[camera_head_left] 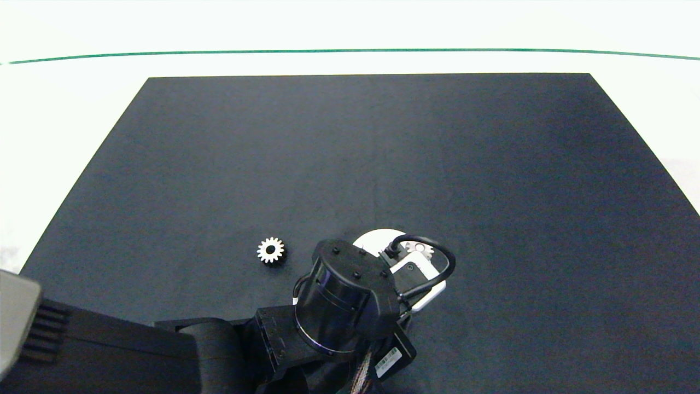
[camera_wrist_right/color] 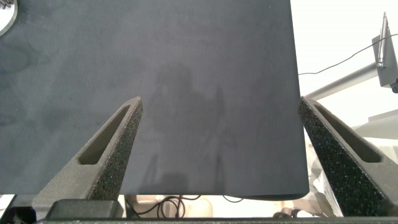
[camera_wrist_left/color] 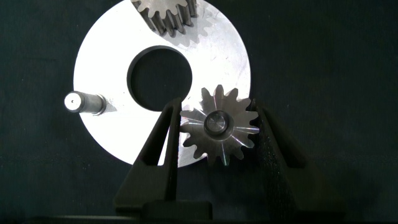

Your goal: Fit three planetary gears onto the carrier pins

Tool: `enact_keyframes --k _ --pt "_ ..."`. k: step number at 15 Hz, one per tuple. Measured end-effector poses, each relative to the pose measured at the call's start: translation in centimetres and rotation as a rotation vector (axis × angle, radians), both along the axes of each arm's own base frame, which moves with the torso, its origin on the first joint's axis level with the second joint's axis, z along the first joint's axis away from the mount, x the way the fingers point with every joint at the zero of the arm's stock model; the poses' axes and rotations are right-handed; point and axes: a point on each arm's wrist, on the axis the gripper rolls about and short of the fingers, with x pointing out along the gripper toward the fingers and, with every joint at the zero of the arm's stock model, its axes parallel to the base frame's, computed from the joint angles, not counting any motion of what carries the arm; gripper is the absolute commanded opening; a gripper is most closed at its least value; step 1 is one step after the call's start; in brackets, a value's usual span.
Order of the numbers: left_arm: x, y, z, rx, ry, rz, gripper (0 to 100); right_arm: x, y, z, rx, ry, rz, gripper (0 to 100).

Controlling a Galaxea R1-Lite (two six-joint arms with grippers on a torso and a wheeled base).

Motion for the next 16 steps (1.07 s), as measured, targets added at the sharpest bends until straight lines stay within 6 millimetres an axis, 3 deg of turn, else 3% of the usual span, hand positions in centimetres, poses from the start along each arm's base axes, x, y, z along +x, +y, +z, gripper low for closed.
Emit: enact_keyframes --k 10,16 --pt "-0.2 0.3 0.3 0.008 0.007 -0.001 100 0.1 0.0 0.0 0.0 0.001 0.003 100" --pt "-1.1 4.4 4.9 0.018 0.01 0.046 100 0.1 0.0 0.0 0.001 0.001 0.007 100"
